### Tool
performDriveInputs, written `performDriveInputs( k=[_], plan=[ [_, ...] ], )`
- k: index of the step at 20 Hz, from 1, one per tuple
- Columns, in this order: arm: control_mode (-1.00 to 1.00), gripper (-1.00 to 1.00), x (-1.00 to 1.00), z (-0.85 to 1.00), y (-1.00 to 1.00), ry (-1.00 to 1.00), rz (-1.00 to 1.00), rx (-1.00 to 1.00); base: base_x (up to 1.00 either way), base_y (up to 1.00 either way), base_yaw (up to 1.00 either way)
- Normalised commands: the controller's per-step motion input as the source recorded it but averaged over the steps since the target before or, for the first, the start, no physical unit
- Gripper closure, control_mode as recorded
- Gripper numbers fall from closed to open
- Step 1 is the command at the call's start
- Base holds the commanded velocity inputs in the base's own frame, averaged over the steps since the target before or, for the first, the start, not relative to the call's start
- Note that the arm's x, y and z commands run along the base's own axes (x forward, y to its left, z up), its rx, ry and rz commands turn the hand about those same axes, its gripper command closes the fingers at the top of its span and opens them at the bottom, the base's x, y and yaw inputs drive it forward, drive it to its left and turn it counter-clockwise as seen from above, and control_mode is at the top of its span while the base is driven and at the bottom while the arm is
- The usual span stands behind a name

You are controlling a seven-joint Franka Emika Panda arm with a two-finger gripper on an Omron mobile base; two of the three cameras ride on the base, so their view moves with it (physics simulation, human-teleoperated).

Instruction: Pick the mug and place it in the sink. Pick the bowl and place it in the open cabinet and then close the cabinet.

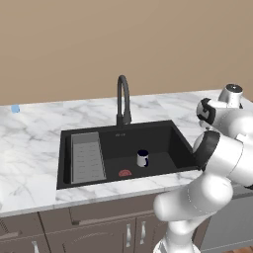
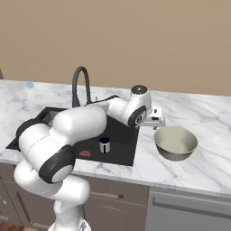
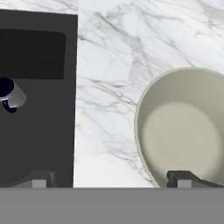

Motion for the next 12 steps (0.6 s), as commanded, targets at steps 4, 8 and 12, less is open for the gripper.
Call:
performDriveInputs(
  k=[4,8,12],
  plan=[
    [-1.0,-1.0,-0.02,0.0,-0.08,0.01,-0.23,0.0,0.0,0.0,0.0],
    [-1.0,-1.0,0.0,0.0,0.0,0.0,-0.37,0.0,0.0,0.0,0.0],
    [-1.0,-1.0,0.0,0.0,0.0,0.0,-0.41,-0.01,0.0,0.0,0.0]
  ],
)
